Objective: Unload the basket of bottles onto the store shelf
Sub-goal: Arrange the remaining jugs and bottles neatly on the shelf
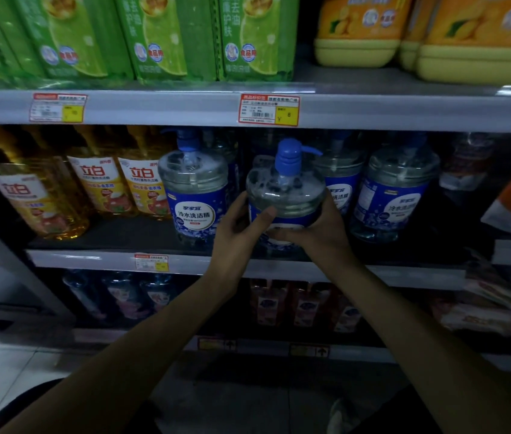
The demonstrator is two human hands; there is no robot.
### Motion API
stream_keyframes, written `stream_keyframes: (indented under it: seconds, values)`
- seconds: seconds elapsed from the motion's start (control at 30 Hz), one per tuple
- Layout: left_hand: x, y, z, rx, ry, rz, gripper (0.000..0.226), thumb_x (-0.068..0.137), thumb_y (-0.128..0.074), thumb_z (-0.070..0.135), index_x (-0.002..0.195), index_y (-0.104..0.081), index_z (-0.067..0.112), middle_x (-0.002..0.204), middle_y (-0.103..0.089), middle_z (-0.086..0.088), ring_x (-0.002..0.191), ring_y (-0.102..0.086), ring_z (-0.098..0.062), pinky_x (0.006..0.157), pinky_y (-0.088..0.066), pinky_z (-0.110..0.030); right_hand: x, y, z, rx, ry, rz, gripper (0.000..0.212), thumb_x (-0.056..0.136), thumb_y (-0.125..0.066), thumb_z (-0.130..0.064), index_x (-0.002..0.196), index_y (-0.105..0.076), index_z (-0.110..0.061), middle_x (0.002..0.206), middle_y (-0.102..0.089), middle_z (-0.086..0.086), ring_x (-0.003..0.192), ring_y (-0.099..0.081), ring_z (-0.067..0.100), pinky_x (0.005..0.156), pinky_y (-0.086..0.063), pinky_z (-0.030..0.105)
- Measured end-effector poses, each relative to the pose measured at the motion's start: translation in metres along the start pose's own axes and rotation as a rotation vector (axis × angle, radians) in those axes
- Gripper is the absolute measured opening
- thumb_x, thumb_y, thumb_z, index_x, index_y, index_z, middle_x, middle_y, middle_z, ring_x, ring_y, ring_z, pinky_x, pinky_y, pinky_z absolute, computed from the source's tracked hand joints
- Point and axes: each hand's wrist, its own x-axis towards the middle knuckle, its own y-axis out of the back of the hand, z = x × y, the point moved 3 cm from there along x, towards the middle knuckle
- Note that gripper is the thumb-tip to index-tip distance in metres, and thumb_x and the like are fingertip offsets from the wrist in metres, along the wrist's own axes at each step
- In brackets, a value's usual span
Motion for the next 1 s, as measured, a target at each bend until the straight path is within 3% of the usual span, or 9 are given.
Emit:
stream_keyframes:
  seconds: [0.2, 0.33, 0.47, 0.57, 0.67, 0.77, 0.83, 0.9, 1.0]
  values:
    - [0.001, -0.003, 0.003, 0.033, -0.018, -0.030, 0.062, 0.097, -0.068, 0.027, 0.155, -0.047, 0.024, 0.144, -0.063, 0.011, 0.128, -0.060, -0.002, 0.103, -0.053, -0.022, -0.006, 0.005, -0.003, -0.016, 0.033, 0.085, 0.097, 0.057, -0.102, -0.019, 0.139, -0.050, -0.028, 0.128, -0.068, -0.014, 0.117, -0.066, 0.004, 0.097, -0.058, 0.031]
    - [0.004, -0.013, 0.011, 0.035, -0.048, -0.050, 0.060, 0.100, -0.064, 0.024, 0.157, -0.043, 0.023, 0.146, -0.058, 0.017, 0.127, -0.058, 0.007, 0.095, -0.051, -0.012, -0.008, 0.012, -0.010, -0.022, 0.052, 0.173, 0.092, 0.057, -0.102, -0.026, 0.134, -0.052, -0.030, 0.128, -0.067, -0.015, 0.116, -0.066, 0.004, 0.097, -0.059, 0.038]
    - [0.006, -0.024, 0.011, -0.011, -0.050, -0.050, 0.035, 0.106, -0.053, 0.020, 0.139, -0.055, 0.032, 0.119, -0.067, 0.036, 0.116, -0.060, 0.016, 0.092, -0.049, -0.008, -0.014, 0.026, -0.017, -0.082, 0.086, 0.247, 0.093, 0.054, -0.102, -0.036, 0.131, -0.050, -0.035, 0.127, -0.065, -0.020, 0.116, -0.063, -0.002, 0.097, -0.056, 0.027]
    - [0.011, -0.028, 0.000, -0.006, -0.031, 0.018, 0.027, 0.109, -0.047, 0.022, 0.127, -0.066, 0.028, 0.116, -0.073, 0.022, 0.110, -0.067, 0.006, 0.087, -0.054, -0.014, -0.020, 0.040, -0.015, -0.104, 0.083, 0.272, 0.094, 0.053, -0.102, -0.031, 0.133, -0.051, -0.033, 0.124, -0.063, -0.026, 0.113, -0.062, -0.009, 0.095, -0.055, 0.020]
    - [0.024, -0.027, -0.019, 0.095, -0.028, 0.104, 0.024, 0.107, -0.055, 0.019, 0.124, -0.072, 0.016, 0.112, -0.077, 0.006, 0.106, -0.072, -0.007, 0.089, -0.058, -0.026, -0.024, 0.051, -0.010, -0.138, 0.053, 0.277, 0.100, 0.051, -0.102, -0.032, 0.137, -0.051, -0.029, 0.128, -0.064, -0.018, 0.117, -0.064, 0.002, 0.099, -0.057, 0.032]
    - [0.039, -0.026, -0.039, 0.260, -0.023, 0.127, 0.030, 0.103, -0.062, 0.019, 0.132, -0.068, 0.017, 0.107, -0.073, 0.016, 0.101, -0.068, 0.006, 0.088, -0.055, -0.018, -0.023, 0.061, -0.005, -0.139, 0.023, 0.271, 0.099, 0.051, -0.102, -0.030, 0.135, -0.051, -0.029, 0.127, -0.063, -0.016, 0.118, -0.063, 0.008, 0.100, -0.057, 0.041]
    - [0.048, -0.025, -0.049, 0.377, -0.009, 0.145, 0.033, 0.102, -0.063, 0.021, 0.135, -0.065, 0.020, 0.106, -0.070, 0.018, 0.104, -0.068, -0.001, 0.085, -0.055, -0.019, -0.023, 0.067, -0.002, -0.112, 0.009, 0.269, 0.098, 0.051, -0.102, -0.029, 0.135, -0.051, -0.030, 0.127, -0.064, -0.017, 0.116, -0.064, 0.008, 0.099, -0.057, 0.042]
    - [0.058, -0.025, -0.059, 0.495, -0.006, 0.178, 0.035, 0.101, -0.064, 0.026, 0.136, -0.062, 0.025, 0.114, -0.073, 0.007, 0.106, -0.069, -0.015, 0.087, -0.060, -0.034, -0.022, 0.070, 0.000, -0.115, 0.002, 0.262, 0.096, 0.051, -0.101, -0.029, 0.132, -0.049, -0.035, 0.124, -0.062, -0.025, 0.113, -0.063, 0.003, 0.097, -0.056, 0.037]
    - [0.077, -0.027, -0.067, 0.597, -0.003, 0.241, 0.040, 0.098, -0.067, 0.027, 0.138, -0.060, 0.024, 0.119, -0.074, -0.002, 0.104, -0.070, -0.022, 0.085, -0.061, -0.044, -0.023, 0.073, 0.001, -0.107, 0.013, 0.242, 0.098, 0.051, -0.101, -0.025, 0.132, -0.048, -0.038, 0.120, -0.059, -0.030, 0.107, -0.060, -0.010, 0.089, -0.054, 0.024]
